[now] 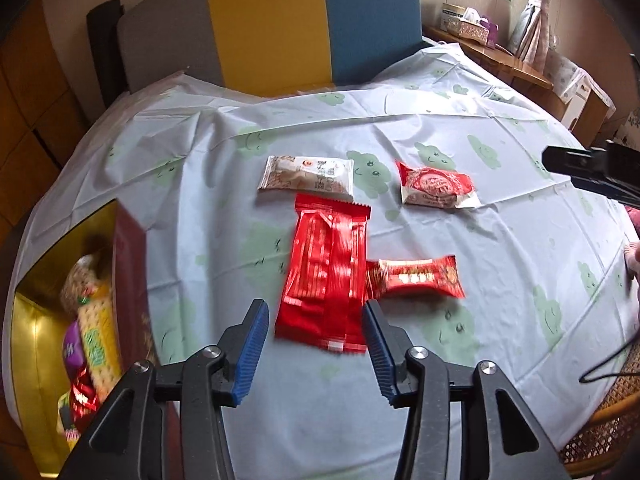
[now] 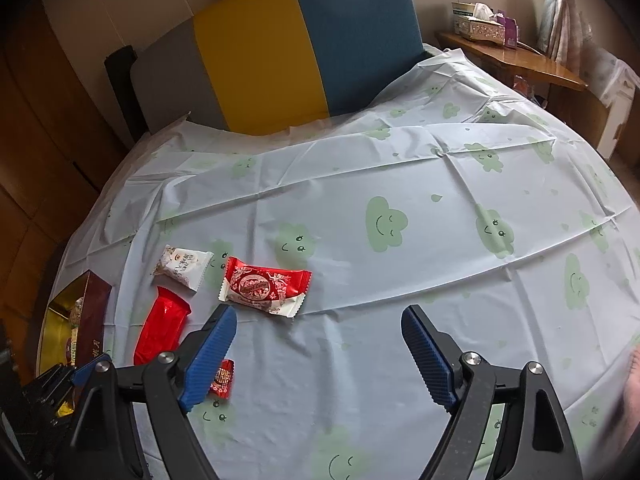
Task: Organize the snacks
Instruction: 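Grasp the large red packet with the left tool, then lift the large red packet with the left tool while the right tool approaches the small red packet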
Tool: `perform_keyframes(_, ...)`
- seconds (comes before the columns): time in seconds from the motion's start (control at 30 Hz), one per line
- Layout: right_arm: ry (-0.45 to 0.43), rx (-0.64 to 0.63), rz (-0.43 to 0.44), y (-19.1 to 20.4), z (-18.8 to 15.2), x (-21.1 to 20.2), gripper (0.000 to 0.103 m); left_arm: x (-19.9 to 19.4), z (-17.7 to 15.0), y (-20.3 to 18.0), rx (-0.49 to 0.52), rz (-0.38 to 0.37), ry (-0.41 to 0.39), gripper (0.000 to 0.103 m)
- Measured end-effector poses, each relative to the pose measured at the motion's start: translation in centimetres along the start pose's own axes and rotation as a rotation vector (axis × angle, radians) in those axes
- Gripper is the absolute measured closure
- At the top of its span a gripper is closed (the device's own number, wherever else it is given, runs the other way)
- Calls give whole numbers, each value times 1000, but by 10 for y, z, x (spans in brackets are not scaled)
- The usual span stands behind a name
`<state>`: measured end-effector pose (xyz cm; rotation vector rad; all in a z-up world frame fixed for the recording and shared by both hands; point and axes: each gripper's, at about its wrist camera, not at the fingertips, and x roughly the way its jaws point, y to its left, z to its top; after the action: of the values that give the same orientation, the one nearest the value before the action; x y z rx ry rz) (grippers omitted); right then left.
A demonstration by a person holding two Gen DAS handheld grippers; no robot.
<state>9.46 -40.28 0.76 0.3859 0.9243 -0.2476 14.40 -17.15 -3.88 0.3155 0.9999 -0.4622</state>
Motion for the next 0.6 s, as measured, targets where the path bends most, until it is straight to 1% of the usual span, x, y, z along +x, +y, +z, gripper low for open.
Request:
perform_keyframes(0.1,3,1,4,1,0,1,18,14,15,-1,2,-2,18,52)
perform_keyframes(0.17,5,2,7,0,0,1,18,24,24,-3,2,-34,32,43)
perform_keyframes(0.2,6,4,9,0,0,1,18,29,27,-4,0,-45,40,41)
perform_keyframes(0.3,10,4,14,1,0,2,18,46,34,-8,-2,-36,76,40)
perform_keyframes(0.37,9,2,14,2,0,2,18,54,36,-11,19,-13,77,36)
perform_keyframes(0.4,11,-1,14,2,0,2,18,56,38,-9,13,-18,66,36)
perform_keyframes(0.43,11,-2,13,3,0,3,18,62,39,-7,1,-18,79,37)
perform_keyframes(0.47,12,-2,11,3,0,3,18,70,38,-4,-16,-18,118,39)
perform_keyframes(0.5,12,-2,10,3,0,3,18,70,37,0,-27,-27,99,40)
perform_keyframes(0.57,12,-4,9,3,0,4,18,68,33,0,-9,-2,74,55)
perform_keyframes(0.6,10,-4,7,3,0,4,18,66,30,-1,3,0,60,60)
